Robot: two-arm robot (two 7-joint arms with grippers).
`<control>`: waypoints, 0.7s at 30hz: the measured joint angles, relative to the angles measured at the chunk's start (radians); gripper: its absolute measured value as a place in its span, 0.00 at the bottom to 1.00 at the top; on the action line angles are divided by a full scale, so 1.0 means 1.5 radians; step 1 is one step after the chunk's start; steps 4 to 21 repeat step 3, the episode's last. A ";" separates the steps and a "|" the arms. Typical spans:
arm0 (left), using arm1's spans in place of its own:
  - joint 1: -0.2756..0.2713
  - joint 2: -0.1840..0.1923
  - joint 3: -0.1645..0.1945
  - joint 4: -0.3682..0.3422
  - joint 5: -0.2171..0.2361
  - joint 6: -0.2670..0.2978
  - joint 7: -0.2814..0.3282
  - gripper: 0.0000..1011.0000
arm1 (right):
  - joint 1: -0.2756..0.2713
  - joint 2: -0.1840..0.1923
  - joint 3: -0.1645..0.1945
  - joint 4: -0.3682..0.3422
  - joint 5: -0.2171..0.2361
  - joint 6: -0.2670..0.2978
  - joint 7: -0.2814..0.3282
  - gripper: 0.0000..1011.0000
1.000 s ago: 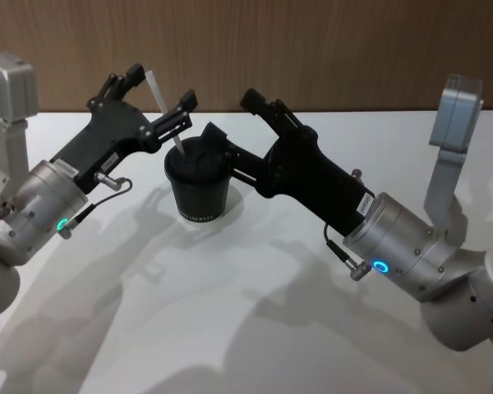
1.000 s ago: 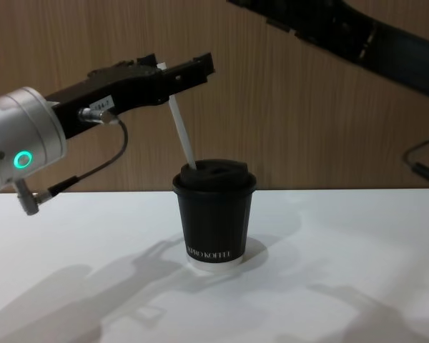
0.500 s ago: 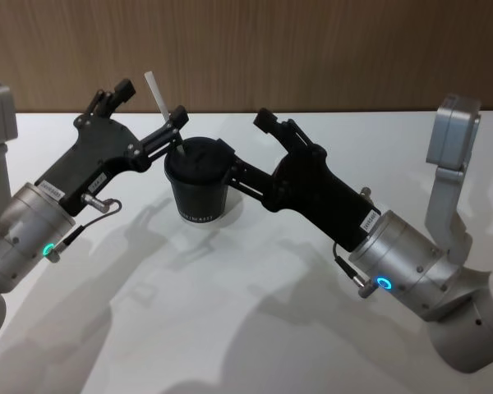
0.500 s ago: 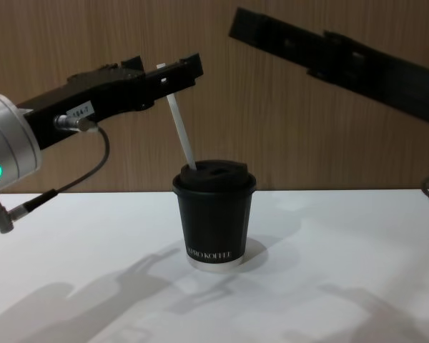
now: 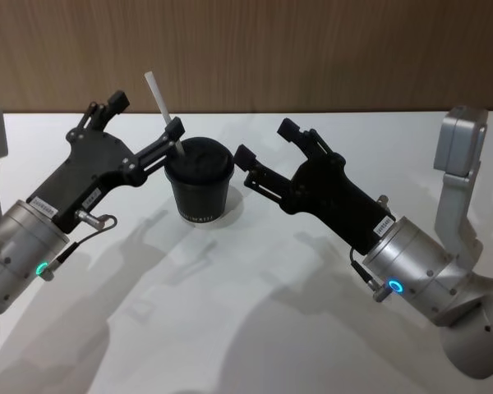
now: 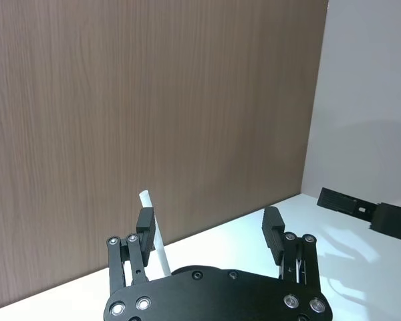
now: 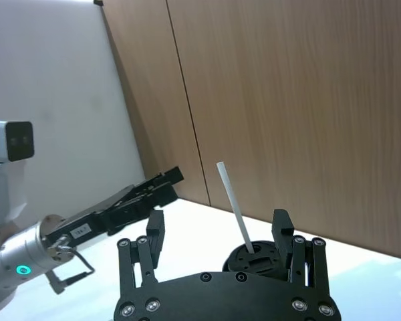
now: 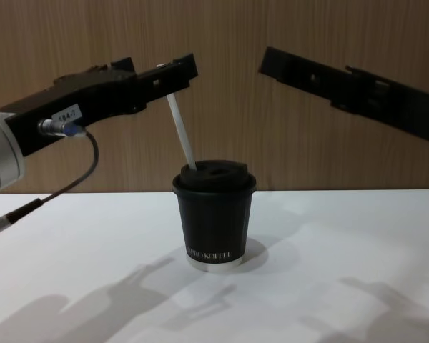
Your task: Pick up the straw with one hand, pass it to the other hand, and insert it into the cup.
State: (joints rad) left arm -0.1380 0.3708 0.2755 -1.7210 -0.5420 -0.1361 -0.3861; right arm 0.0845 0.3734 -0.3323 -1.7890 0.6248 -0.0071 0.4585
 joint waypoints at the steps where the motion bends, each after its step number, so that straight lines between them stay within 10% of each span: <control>1: 0.002 0.000 -0.001 -0.002 0.001 0.000 0.001 0.99 | -0.001 0.001 0.001 0.001 0.000 -0.001 -0.002 0.99; 21: 0.006 0.001 -0.002 -0.007 0.002 0.001 0.003 0.99 | -0.001 0.002 0.001 0.002 -0.001 -0.001 -0.004 0.99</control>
